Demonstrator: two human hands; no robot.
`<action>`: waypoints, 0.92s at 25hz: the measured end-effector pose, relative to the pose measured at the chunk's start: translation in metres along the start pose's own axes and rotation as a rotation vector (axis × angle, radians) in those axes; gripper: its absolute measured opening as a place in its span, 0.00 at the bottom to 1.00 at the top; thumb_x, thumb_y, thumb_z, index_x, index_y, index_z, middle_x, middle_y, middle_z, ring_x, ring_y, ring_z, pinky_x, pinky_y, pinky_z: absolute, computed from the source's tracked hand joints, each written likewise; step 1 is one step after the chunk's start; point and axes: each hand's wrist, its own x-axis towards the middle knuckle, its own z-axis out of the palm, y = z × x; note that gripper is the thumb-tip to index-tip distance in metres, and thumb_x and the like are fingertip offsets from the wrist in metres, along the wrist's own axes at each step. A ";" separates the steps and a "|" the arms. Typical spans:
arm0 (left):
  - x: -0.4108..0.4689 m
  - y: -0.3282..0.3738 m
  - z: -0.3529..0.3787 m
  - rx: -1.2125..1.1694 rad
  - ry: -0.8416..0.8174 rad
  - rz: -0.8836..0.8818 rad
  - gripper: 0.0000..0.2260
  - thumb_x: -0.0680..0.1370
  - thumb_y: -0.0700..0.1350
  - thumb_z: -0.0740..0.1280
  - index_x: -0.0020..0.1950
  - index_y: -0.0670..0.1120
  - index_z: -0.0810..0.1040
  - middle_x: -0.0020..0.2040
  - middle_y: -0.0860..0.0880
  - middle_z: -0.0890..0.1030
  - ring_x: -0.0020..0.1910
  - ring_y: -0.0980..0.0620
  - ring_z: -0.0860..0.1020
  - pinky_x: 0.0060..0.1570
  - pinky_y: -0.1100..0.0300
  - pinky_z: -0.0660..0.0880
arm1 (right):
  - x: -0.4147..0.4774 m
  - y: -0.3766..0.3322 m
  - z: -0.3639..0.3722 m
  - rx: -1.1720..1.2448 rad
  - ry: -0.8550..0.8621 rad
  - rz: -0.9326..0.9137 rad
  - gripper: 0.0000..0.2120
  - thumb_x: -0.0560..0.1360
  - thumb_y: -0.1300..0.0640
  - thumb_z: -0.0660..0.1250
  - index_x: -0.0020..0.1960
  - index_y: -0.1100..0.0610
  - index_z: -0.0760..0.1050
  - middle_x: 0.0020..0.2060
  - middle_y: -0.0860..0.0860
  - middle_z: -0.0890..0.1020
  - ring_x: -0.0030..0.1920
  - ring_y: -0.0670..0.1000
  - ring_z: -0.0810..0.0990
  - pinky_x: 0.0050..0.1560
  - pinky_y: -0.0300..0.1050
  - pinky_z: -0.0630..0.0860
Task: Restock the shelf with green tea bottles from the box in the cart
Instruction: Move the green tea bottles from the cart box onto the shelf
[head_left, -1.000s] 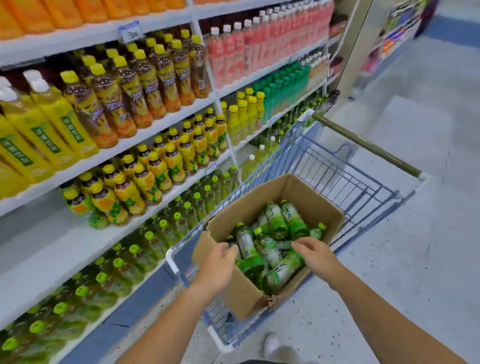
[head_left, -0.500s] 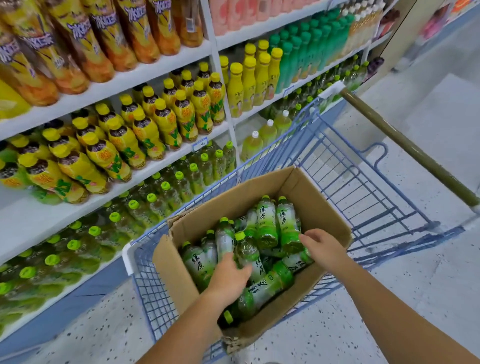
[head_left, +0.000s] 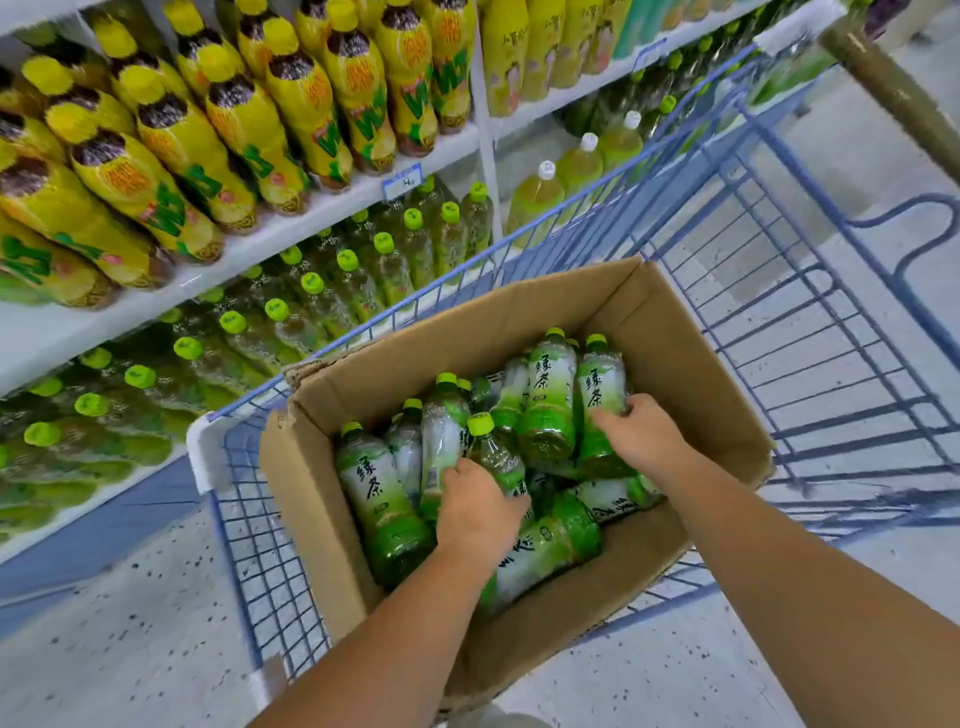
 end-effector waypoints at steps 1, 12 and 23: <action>0.003 0.000 0.003 0.060 0.037 -0.003 0.32 0.73 0.54 0.77 0.66 0.37 0.69 0.62 0.42 0.73 0.55 0.43 0.79 0.53 0.50 0.80 | 0.006 0.001 0.002 0.010 -0.010 0.017 0.30 0.75 0.41 0.68 0.68 0.59 0.67 0.51 0.53 0.78 0.51 0.55 0.78 0.50 0.51 0.75; 0.007 -0.012 0.026 -0.199 0.041 0.161 0.25 0.72 0.42 0.78 0.58 0.47 0.63 0.56 0.45 0.76 0.56 0.44 0.78 0.57 0.47 0.79 | -0.003 0.013 -0.008 0.328 -0.133 0.149 0.23 0.70 0.59 0.78 0.61 0.61 0.75 0.53 0.58 0.82 0.54 0.62 0.81 0.59 0.61 0.78; -0.016 -0.016 -0.041 -0.576 0.056 0.376 0.29 0.65 0.39 0.83 0.58 0.56 0.73 0.52 0.55 0.84 0.50 0.61 0.82 0.51 0.68 0.77 | -0.091 0.029 -0.004 0.431 -0.178 -0.018 0.21 0.63 0.66 0.75 0.55 0.57 0.78 0.45 0.58 0.84 0.44 0.57 0.83 0.47 0.54 0.80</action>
